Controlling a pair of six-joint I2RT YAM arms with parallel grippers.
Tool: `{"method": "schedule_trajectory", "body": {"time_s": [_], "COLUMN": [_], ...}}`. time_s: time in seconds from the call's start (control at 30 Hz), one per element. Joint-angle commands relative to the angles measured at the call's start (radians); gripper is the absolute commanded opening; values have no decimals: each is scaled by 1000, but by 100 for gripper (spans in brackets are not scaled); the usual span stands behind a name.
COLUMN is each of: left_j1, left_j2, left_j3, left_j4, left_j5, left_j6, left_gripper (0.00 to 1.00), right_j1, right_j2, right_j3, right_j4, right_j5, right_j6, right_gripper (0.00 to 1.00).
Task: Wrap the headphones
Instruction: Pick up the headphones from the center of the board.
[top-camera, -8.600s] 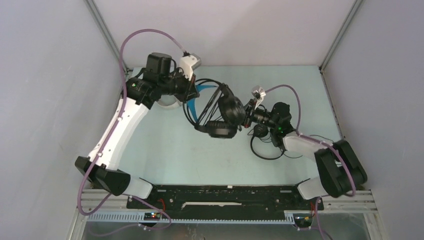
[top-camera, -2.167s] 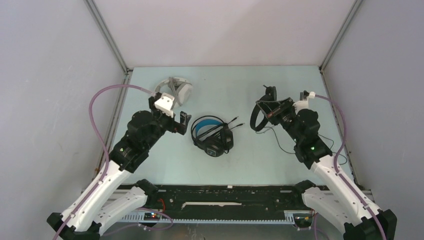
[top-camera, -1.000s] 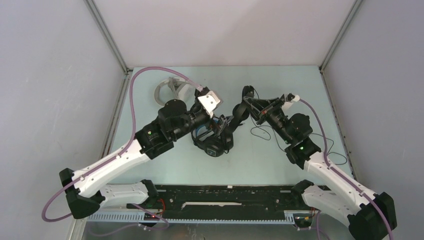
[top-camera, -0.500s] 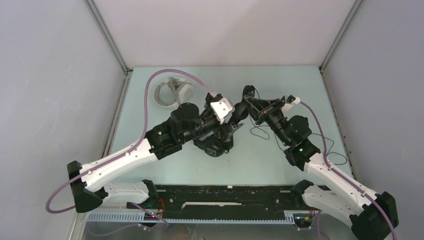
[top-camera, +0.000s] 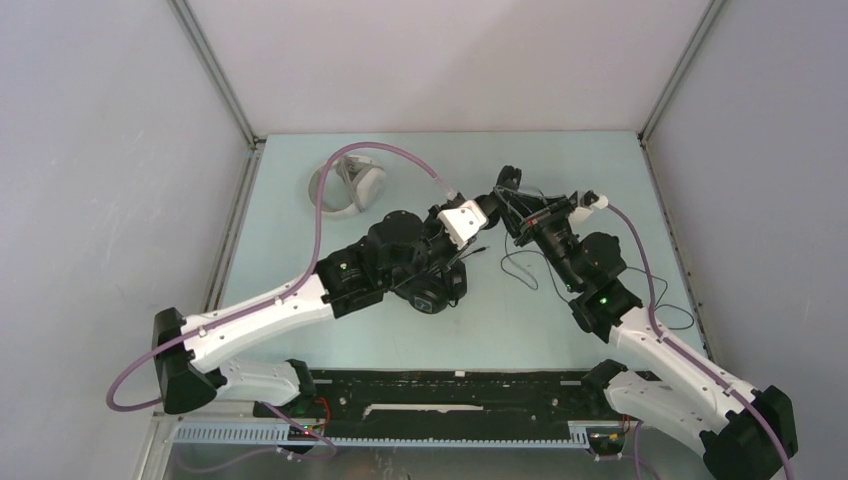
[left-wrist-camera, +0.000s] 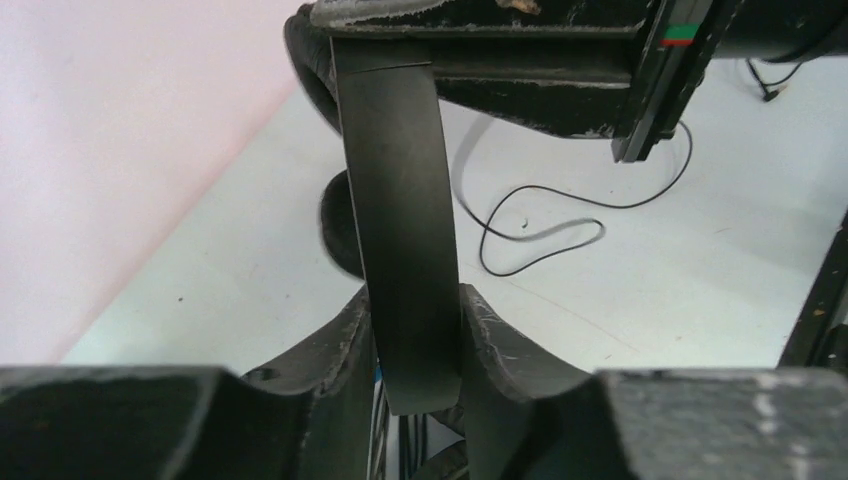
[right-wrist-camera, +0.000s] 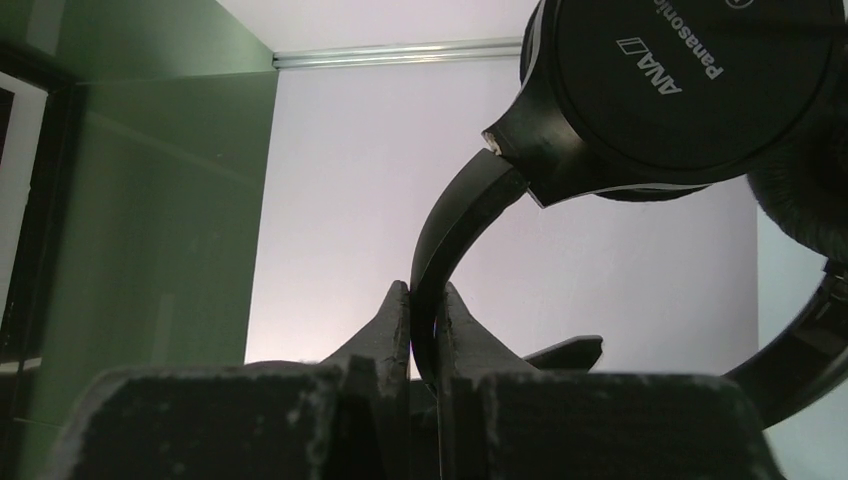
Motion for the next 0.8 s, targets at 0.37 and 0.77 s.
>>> {"method": "schedule_trajectory", "body": {"time_s": [0.37,0.77], "left_j1": [9,125], "left_j2": [-40,-26], "left_j3": [205,341], "left_j4": [-46,-146], "left_j5": [35,213], "left_j6": [-81,-393], "left_gripper": [13,15], "right_j1": [-55,-39], "right_j2": [-182,-186], "right_j3": [1,1], "right_j4": [-208,-44], "right_j5": [-53,-436], "right_j6": [-472,-1738], "right_gripper": [44,59]}}
